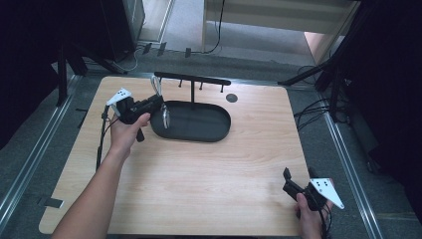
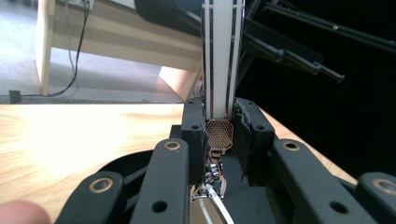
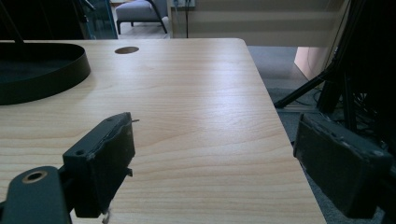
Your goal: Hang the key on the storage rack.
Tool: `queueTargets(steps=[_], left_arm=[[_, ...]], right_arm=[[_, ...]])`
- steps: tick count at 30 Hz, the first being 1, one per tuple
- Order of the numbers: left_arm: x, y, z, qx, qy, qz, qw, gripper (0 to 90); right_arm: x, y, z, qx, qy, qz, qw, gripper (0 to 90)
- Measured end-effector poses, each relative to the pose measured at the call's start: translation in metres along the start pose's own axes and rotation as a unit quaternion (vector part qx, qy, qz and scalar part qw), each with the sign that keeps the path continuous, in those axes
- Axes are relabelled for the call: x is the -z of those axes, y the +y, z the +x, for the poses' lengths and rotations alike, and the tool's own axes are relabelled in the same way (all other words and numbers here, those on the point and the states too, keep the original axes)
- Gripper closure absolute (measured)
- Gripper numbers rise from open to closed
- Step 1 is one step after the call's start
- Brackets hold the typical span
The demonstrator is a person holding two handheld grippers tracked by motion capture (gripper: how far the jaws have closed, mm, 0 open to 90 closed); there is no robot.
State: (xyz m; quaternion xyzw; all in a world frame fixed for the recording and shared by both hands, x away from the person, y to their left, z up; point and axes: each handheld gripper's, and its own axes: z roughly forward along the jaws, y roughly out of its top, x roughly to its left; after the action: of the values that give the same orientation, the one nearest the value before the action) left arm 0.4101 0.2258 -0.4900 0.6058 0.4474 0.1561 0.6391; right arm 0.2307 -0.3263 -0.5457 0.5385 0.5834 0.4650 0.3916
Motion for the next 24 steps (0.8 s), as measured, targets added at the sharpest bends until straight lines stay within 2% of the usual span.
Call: queueTargets(steps=[2,6,8,13,17,21,24], left_arm=[[0.0,0.0,0.0,-0.006,-0.002,0.002,1.0,75.2],[0.001,0.0,-0.006,-0.026,-0.029,-0.005,0.9992,75.2],[0.0,0.0,-0.008,-0.028,-0.031,-0.003,0.9991,75.2],[-0.003,0.001,-0.003,-0.009,-0.027,0.009,0.9996,75.2],[-0.007,0.004,-0.002,-0.008,-0.023,0.019,0.9995,75.2],[-0.009,0.004,0.004,0.022,-0.018,0.01,0.9995,75.2],[-0.011,0.002,0.005,0.029,-0.018,0.015,0.9993,75.0]], right_arm=[[0.0,0.0,0.0,0.0,0.0,0.0,1.0,12.0],[0.0,0.0,0.0,0.0,0.0,0.0,1.0,12.0],[0.0,0.0,0.0,-0.001,0.0,0.001,1.0,12.0],[0.0,0.0,0.0,0.002,-0.001,-0.001,1.0,12.0],[0.0,0.0,0.0,-0.001,-0.001,-0.001,1.0,12.0],[0.0,0.0,0.0,-0.003,-0.001,0.0,1.0,12.0],[0.0,0.0,-0.001,-0.001,-0.001,-0.001,1.0,12.0]])
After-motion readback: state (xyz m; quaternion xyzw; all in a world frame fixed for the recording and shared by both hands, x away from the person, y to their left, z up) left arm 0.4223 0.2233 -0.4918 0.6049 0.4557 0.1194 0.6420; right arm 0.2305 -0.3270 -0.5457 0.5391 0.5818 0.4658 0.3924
